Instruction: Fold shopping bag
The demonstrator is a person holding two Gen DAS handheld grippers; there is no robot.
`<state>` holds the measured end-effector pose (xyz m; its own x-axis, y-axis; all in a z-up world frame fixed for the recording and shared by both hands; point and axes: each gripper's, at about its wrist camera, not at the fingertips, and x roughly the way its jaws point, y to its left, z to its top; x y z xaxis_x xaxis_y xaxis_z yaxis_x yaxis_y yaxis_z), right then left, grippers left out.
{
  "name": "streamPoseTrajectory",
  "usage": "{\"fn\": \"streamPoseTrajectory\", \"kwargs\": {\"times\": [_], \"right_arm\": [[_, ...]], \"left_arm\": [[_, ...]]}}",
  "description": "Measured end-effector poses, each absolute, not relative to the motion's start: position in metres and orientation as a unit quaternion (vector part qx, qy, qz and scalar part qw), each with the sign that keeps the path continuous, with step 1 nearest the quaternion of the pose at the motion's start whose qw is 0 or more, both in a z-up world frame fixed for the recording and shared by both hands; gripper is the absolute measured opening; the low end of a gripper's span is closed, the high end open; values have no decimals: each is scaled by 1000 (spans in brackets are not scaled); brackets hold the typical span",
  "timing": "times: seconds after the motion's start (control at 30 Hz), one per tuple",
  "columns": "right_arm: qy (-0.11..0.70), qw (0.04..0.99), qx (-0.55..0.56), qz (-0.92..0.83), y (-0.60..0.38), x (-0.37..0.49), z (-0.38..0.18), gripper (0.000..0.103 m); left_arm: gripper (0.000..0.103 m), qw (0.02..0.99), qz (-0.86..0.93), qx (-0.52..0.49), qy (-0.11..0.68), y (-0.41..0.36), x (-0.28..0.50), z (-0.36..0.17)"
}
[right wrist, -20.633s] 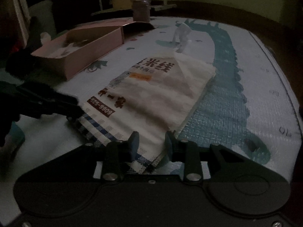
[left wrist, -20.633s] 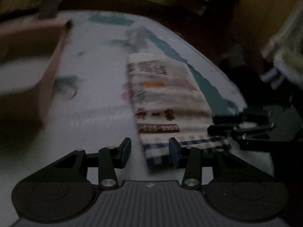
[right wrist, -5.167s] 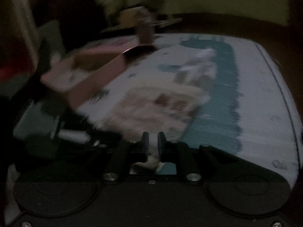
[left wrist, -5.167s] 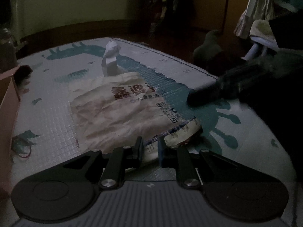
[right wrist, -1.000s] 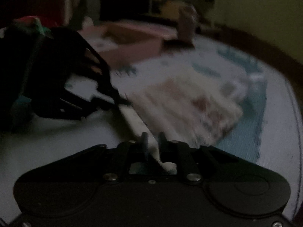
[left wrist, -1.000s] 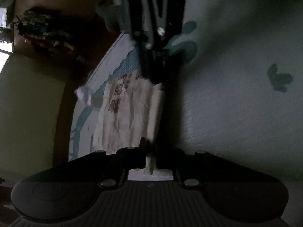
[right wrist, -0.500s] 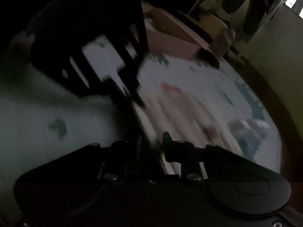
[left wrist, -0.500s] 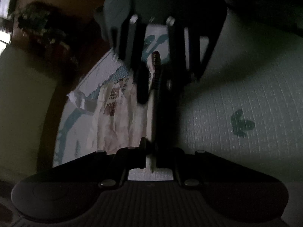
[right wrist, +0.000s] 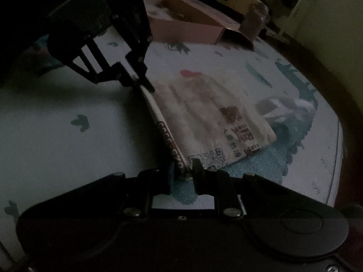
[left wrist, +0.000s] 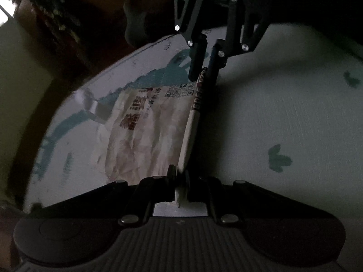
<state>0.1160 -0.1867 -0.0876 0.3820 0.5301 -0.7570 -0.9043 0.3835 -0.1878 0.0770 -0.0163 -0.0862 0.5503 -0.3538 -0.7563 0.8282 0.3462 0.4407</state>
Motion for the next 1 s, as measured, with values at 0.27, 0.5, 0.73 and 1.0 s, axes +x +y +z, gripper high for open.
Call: {"fn": "streamPoseTrajectory", "kwargs": {"times": [0.27, 0.5, 0.73, 1.0], "right_arm": [[422, 773, -99, 463, -215, 166, -96, 14], [469, 779, 31, 415, -233, 190, -107, 14], [486, 776, 88, 391, -241, 192, -112, 14], [489, 790, 107, 354, -241, 182, -109, 14]], "left_arm": [[8, 782, -458, 221, 362, 17, 122, -67], [12, 779, -431, -38, 454, 58, 175, -96], [12, 766, -398, -163, 478, 77, 188, -117], [14, 803, -356, -104, 466, 61, 183, -102]]}}
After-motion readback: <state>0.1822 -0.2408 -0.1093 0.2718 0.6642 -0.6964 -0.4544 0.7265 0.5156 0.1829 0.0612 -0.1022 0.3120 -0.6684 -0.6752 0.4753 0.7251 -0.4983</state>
